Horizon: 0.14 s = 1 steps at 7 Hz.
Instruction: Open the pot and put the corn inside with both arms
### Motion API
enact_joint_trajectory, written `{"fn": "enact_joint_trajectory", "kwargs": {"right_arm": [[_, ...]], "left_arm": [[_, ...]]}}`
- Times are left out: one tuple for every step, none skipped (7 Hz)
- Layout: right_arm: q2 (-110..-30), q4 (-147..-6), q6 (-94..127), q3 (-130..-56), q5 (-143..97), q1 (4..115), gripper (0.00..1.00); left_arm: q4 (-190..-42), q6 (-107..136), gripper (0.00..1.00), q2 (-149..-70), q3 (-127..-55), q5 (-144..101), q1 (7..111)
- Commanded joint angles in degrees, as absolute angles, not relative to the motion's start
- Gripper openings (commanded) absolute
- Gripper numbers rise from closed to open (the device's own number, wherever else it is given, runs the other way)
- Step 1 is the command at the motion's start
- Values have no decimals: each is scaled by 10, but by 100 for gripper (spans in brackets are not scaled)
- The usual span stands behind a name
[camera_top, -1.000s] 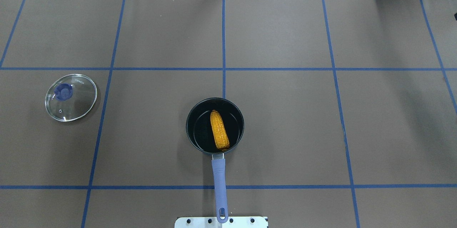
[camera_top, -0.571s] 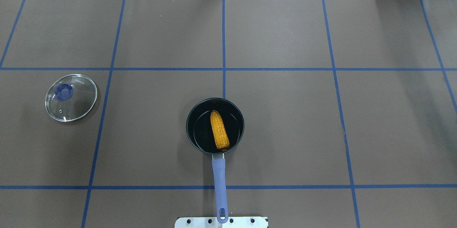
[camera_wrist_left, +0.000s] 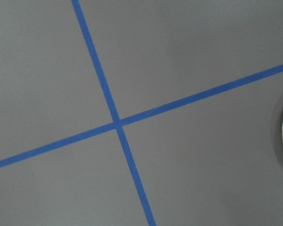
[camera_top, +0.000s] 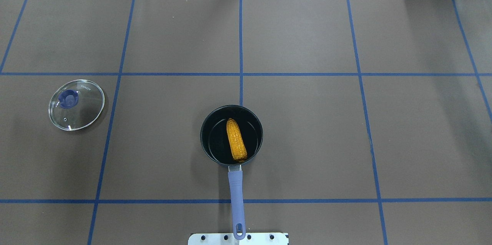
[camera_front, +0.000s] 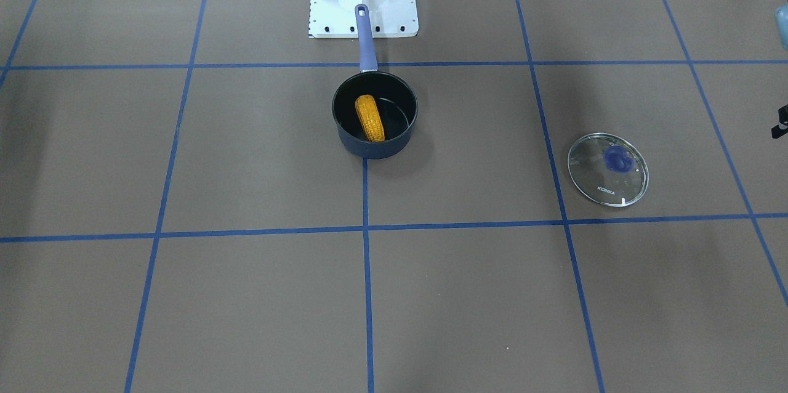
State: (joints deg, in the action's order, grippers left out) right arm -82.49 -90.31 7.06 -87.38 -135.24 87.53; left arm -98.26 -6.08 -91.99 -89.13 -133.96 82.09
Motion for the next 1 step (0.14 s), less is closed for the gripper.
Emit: {"fn": "enact_joint_trajectory", "kwargs": {"right_arm": [[-834, -903, 71, -888, -1350, 875, 100]], "left_arm": [[-982, -61, 99, -918, -891, -1339, 822]]}}
